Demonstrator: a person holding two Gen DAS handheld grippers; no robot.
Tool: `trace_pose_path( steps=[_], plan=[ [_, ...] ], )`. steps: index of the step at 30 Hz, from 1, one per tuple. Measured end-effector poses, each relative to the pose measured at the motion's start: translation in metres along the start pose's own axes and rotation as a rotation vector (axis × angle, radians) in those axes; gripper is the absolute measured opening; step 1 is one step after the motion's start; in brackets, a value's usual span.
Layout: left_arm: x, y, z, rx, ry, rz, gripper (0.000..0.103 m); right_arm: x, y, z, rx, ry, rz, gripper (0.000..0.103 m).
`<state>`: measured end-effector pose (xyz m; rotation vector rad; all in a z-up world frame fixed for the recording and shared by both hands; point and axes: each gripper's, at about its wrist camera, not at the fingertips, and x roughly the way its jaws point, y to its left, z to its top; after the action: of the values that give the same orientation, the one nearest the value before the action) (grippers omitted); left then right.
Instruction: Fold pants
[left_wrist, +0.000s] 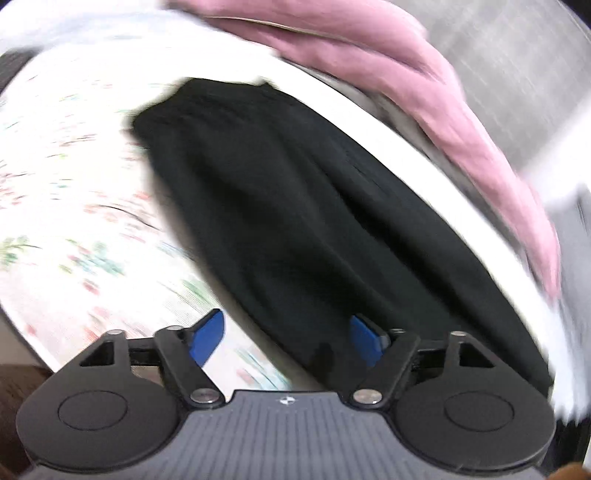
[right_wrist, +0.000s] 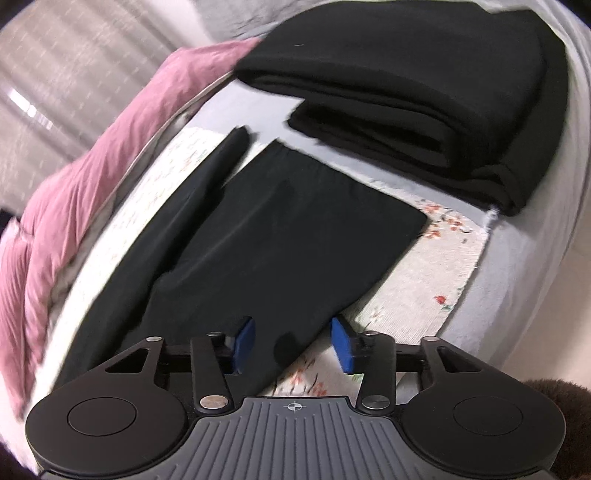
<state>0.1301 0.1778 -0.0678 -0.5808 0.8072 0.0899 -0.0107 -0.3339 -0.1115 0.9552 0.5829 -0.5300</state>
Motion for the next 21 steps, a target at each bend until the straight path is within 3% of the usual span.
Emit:
trace_pose_path(
  steps=[4, 5, 6, 7, 8, 13, 17, 21],
  plan=[
    [0.01, 0.032, 0.025, -0.155, -0.063, 0.015, 0.066, 0.007, -0.004, 0.006, 0.001, -0.06, -0.057, 0.018],
    [0.013, 0.034, 0.029, -0.175, -0.07, 0.01, 0.056, 0.01, -0.004, 0.007, -0.009, -0.075, -0.076, 0.009],
    [0.015, 0.038, 0.03, -0.179, -0.077, 0.008, 0.034, 0.013, -0.004, 0.008, -0.024, -0.091, -0.1, 0.001],
    [0.016, 0.039, 0.03, -0.172, -0.074, 0.017, 0.016, 0.016, -0.002, 0.008, -0.044, -0.1, -0.12, 0.0],
    [0.015, 0.041, 0.032, -0.168, -0.064, 0.03, 0.008, 0.019, 0.001, 0.008, -0.072, -0.105, -0.134, 0.0],
    [-0.012, 0.034, 0.033, -0.069, -0.128, 0.09, 0.007, 0.009, 0.047, -0.005, -0.417, -0.152, -0.327, 0.0],
    [-0.02, 0.038, 0.031, -0.046, -0.129, 0.138, 0.008, -0.001, 0.063, -0.01, -0.511, -0.171, -0.401, 0.0],
    [-0.005, 0.047, 0.031, -0.013, -0.072, 0.207, 0.008, 0.002, 0.059, -0.014, -0.529, -0.137, -0.462, 0.0]
  ],
)
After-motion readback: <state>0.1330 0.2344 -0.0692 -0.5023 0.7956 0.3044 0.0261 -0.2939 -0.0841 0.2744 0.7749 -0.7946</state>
